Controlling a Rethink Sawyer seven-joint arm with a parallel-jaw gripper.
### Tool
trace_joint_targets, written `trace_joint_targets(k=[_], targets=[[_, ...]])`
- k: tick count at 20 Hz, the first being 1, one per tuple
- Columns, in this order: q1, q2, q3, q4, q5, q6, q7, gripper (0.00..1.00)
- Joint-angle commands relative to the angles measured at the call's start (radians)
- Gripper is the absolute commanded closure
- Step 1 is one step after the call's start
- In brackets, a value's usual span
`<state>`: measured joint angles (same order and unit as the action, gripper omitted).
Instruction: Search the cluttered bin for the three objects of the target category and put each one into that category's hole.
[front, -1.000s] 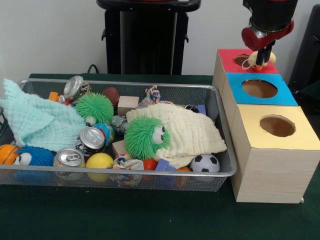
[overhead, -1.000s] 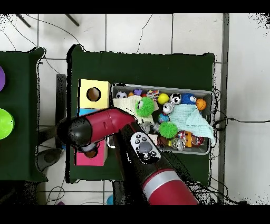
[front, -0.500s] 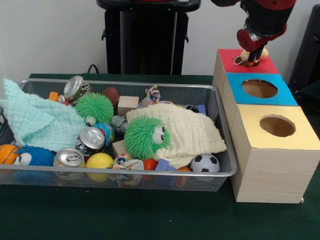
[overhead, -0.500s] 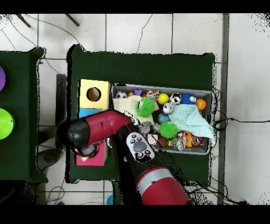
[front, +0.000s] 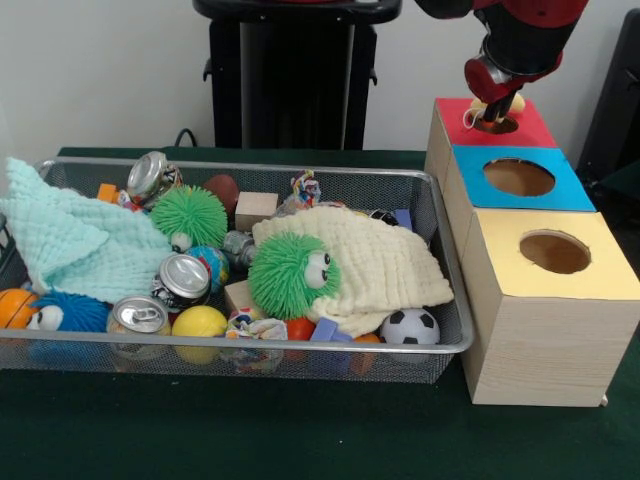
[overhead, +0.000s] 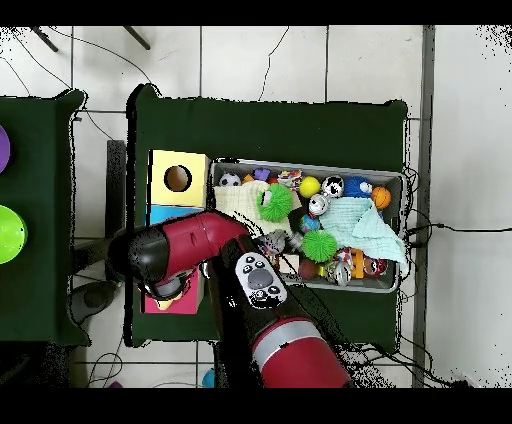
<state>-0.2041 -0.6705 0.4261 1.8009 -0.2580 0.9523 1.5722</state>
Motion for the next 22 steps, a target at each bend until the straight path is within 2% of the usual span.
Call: trace_joint_targets(k=[1, 22], targets=[[-0.001, 0.035, -0.057, -0.06, -0.048, 0.028, 0.085, 1.0], [-0.016, 0.082, -0.035, -0.045, -0.024, -0.174, 0.087, 1.0]])
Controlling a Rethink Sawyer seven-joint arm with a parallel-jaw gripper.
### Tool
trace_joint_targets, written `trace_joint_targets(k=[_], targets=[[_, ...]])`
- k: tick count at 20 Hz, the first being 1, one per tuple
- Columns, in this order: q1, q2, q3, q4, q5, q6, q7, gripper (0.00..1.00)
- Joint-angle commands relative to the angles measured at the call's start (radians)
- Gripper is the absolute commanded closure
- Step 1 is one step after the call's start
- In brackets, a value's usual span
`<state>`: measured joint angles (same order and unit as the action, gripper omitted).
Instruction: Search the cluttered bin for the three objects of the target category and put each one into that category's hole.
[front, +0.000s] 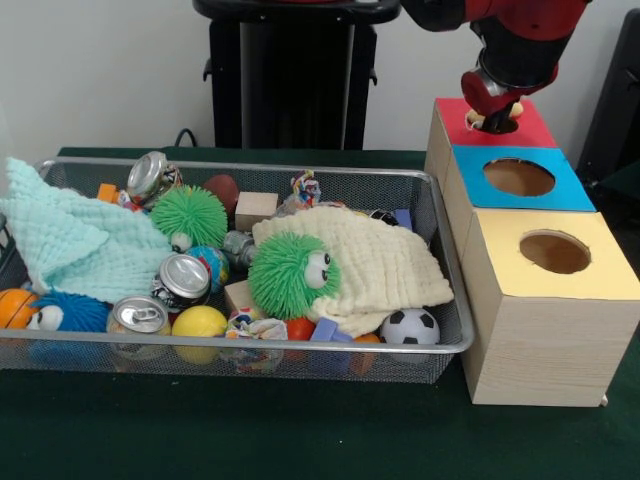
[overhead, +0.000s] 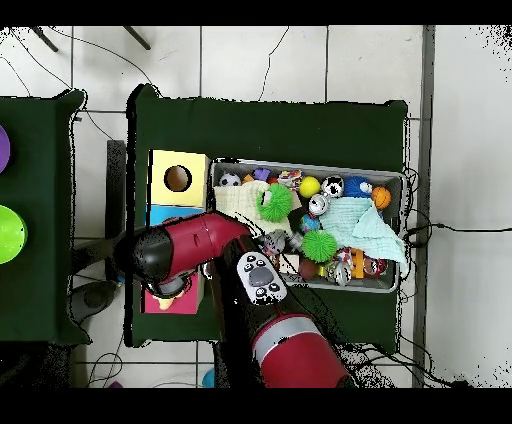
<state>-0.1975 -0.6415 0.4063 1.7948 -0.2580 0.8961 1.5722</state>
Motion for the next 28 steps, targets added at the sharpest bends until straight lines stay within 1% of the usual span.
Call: trace_joint_targets(k=[1, 6, 18, 19, 28], targets=[[-0.026, 0.053, -0.012, -0.036, -0.023, -0.134, 0.086, 1.0], [-0.02, 0.078, -0.018, -0.057, -0.029, -0.131, 0.076, 1.0], [-0.018, 0.066, -0.024, -0.054, -0.034, -0.106, 0.071, 1.0], [-0.017, 0.065, -0.025, -0.055, -0.034, -0.105, 0.071, 0.0], [-0.015, 0.06, -0.022, -0.055, -0.04, -0.11, 0.071, 0.0]])
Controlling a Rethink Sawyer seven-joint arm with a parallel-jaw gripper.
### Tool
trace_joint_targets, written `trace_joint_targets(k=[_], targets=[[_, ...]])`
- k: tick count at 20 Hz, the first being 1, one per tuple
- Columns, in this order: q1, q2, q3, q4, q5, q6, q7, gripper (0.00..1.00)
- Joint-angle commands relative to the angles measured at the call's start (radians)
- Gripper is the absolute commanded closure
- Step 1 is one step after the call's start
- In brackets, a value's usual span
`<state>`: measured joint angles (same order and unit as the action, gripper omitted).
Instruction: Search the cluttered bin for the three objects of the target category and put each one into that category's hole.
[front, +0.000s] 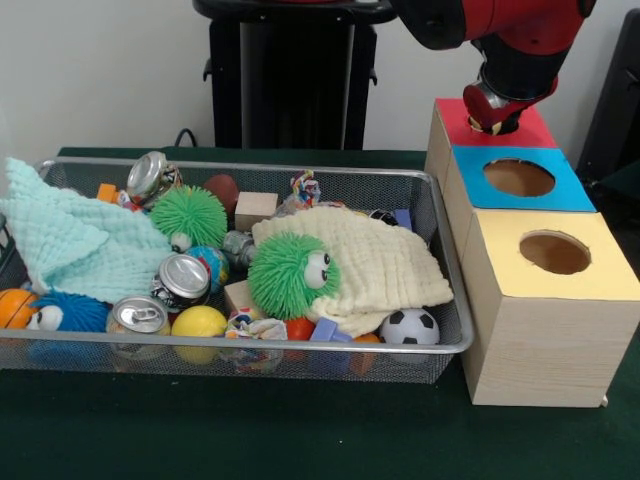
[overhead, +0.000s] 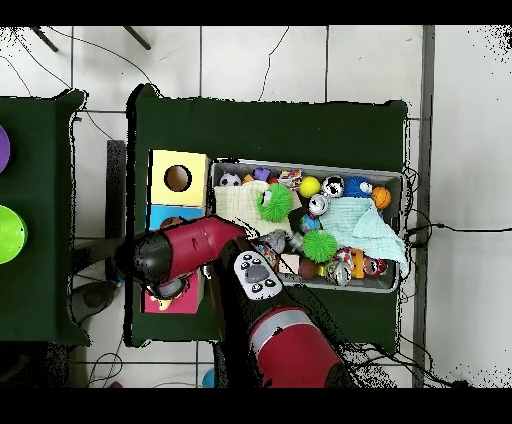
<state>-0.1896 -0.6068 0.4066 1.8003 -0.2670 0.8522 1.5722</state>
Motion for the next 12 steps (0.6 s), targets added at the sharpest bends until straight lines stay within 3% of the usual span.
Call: trace_joint_targets(k=[1, 12], targets=[[-0.023, 0.025, -0.022, -0.061, -0.031, -0.067, 0.071, 0.0], [-0.012, -0.006, -0.037, -0.072, -0.037, -0.042, 0.083, 0.0]])
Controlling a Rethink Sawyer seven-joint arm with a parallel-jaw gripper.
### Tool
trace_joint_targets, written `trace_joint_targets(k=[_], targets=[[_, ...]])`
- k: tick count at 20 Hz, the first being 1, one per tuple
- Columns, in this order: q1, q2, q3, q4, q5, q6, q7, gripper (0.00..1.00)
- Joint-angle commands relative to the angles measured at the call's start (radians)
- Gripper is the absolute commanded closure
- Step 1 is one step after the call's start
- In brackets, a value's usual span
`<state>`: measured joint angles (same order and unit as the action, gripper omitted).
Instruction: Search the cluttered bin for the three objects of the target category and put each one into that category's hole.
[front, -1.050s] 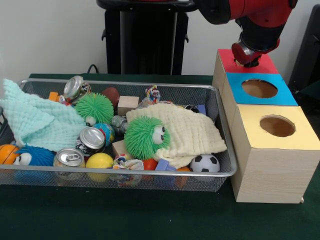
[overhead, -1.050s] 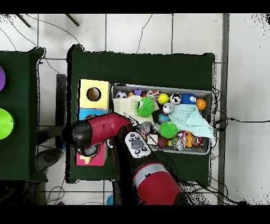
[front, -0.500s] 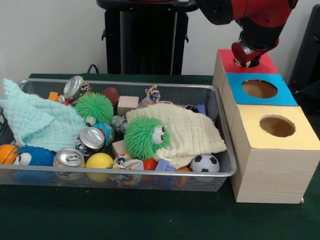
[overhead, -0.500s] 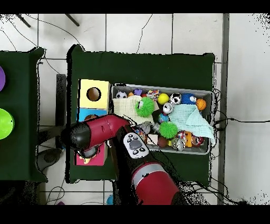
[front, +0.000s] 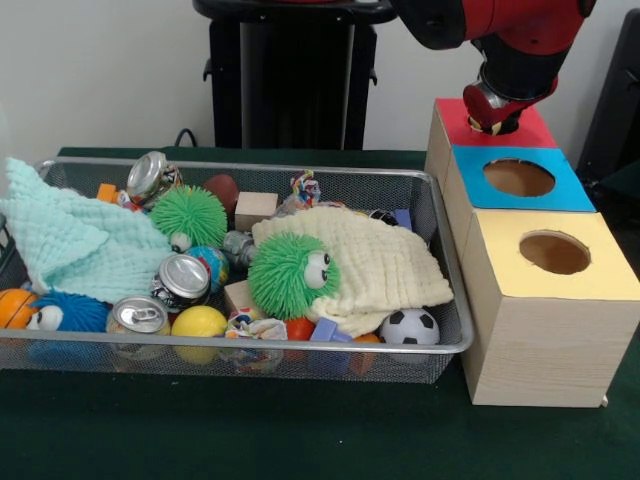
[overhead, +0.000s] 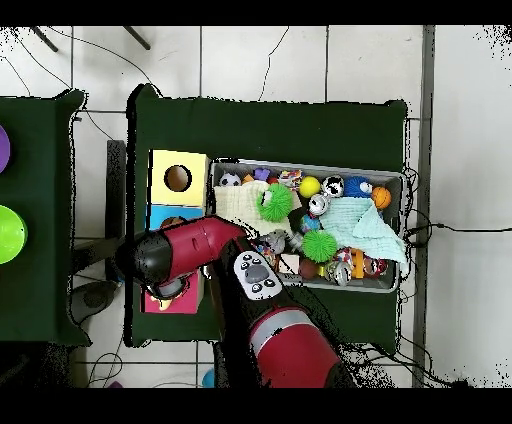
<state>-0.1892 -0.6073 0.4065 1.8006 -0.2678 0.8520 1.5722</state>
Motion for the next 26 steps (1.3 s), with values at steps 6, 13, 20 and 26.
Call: trace_joint_targets(k=[6, 13, 20, 26], targets=[[-0.012, -0.007, -0.036, -0.075, -0.039, -0.022, 0.071, 0.0], [-0.011, -0.008, -0.037, -0.078, -0.043, -0.021, 0.07, 0.0], [-0.009, -0.01, -0.036, -0.077, -0.047, -0.026, 0.068, 1.0], [-0.011, -0.013, -0.028, -0.069, -0.045, -0.032, 0.059, 1.0]])
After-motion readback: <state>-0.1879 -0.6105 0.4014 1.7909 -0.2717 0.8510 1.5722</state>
